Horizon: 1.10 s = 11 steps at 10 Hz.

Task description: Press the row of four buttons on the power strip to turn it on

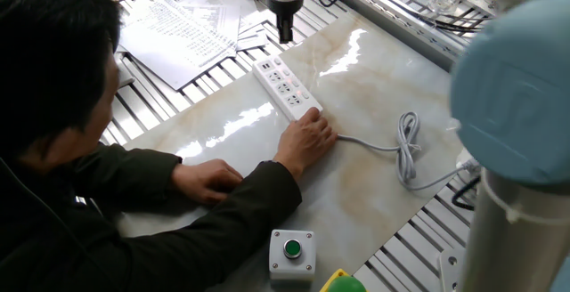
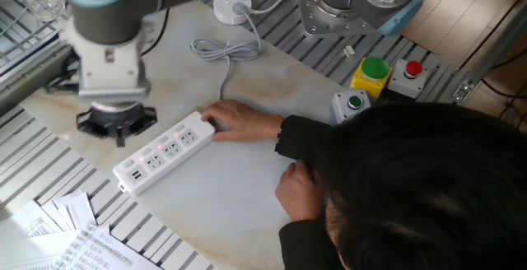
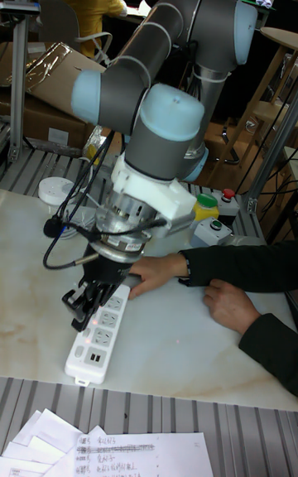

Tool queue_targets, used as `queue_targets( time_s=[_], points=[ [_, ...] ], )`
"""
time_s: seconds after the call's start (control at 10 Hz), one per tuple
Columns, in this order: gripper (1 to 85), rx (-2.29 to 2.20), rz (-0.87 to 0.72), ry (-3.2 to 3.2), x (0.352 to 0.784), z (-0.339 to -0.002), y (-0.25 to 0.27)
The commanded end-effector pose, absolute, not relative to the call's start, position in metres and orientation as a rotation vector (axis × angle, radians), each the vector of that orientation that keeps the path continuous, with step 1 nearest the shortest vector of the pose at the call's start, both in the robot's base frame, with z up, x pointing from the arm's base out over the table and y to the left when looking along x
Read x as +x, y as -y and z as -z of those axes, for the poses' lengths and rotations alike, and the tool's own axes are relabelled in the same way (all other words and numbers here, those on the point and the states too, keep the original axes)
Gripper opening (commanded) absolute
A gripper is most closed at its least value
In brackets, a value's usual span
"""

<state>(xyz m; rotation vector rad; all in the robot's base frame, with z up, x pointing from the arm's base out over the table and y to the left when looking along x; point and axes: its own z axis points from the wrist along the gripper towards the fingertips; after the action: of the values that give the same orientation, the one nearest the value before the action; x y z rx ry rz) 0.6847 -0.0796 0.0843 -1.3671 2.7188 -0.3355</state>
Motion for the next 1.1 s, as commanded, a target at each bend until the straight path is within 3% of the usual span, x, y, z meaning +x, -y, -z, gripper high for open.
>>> queue_targets(
  time_s=[0.0, 0.3, 1.0],
  points=[
    [1.0, -1.398, 0.322, -2.708, 0.700, -0.058, 0.084],
    [1.0, -1.388, 0.311, -2.719, 0.700, -0.038, 0.076],
    [1.0, -1.380, 0.311, -2.717, 0.693, -0.027, 0.076]
  ],
)
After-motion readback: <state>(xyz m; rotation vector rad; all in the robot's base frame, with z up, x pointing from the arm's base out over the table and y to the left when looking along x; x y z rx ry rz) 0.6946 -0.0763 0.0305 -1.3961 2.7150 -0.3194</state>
